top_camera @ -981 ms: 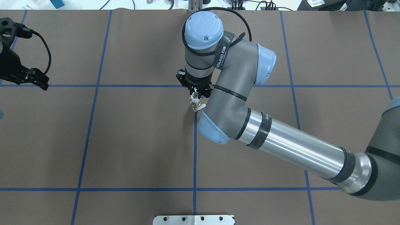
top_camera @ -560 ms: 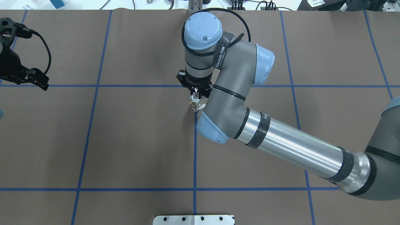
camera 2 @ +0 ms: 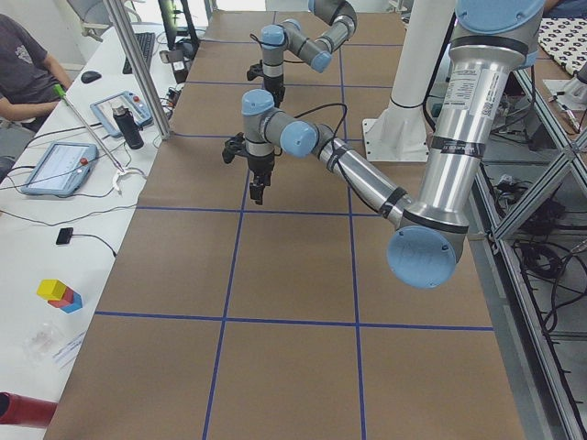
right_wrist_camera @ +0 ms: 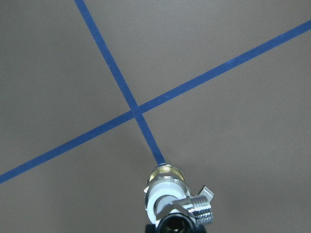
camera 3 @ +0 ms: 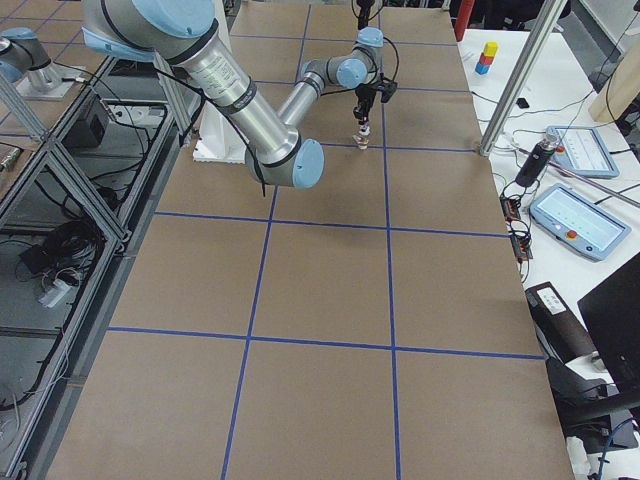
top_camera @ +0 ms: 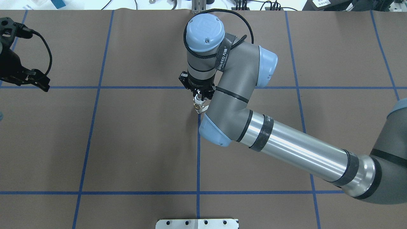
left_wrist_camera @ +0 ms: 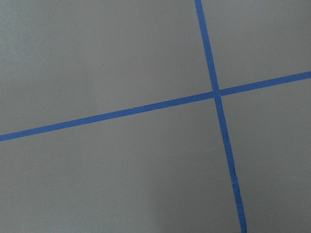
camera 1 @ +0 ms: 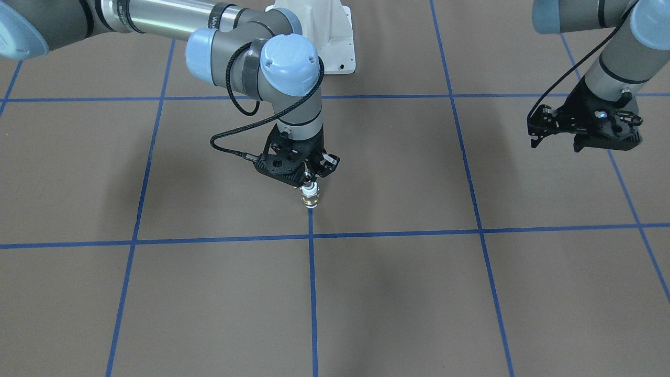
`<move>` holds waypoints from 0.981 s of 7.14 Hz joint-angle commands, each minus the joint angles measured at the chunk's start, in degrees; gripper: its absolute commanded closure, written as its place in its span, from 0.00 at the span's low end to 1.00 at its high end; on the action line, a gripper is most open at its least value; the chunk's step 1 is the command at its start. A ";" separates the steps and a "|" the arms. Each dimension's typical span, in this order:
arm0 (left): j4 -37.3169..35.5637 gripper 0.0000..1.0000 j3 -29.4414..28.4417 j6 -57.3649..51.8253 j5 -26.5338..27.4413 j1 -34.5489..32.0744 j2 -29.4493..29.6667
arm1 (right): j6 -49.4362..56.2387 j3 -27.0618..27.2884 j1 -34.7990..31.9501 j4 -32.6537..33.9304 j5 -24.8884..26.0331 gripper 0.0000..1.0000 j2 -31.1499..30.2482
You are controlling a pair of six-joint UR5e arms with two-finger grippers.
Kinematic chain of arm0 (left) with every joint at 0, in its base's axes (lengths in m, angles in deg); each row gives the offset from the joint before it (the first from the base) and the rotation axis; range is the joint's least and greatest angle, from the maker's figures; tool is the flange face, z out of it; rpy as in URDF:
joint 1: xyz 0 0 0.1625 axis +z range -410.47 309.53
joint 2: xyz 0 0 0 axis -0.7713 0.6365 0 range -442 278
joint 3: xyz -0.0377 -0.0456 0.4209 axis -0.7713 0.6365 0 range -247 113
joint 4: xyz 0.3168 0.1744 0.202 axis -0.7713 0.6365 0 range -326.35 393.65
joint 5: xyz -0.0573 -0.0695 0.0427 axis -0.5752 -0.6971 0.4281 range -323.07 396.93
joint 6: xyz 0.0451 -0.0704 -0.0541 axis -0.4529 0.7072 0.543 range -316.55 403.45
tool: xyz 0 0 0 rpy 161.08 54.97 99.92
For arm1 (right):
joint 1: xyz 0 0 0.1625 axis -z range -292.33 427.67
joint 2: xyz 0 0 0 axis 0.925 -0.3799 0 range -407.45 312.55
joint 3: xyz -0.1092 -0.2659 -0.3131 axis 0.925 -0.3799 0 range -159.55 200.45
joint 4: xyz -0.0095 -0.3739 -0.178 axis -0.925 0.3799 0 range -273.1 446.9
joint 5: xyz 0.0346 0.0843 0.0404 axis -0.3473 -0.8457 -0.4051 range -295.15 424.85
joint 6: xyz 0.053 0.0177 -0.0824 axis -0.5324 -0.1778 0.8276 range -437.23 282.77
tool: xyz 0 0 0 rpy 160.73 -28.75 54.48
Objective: Assemble PPR valve and pipe with both arms
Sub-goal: 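Press the chrome tee down onto the valve with the right gripper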
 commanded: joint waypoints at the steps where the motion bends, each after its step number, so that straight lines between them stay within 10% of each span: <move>1: -0.03 0.13 0.07 0.09 -0.05 0.00 -0.04 | 0.14 -0.27 0.09 -0.07 0.44 0.65 -0.01; 6: -0.03 0.13 0.25 0.09 0.03 0.00 -0.04 | 0.15 -0.35 0.18 -0.15 0.53 0.43 -0.09; 7: -0.03 0.13 0.25 0.09 0.03 0.00 -0.04 | -0.29 -0.27 0.18 -0.07 0.53 0.02 -0.01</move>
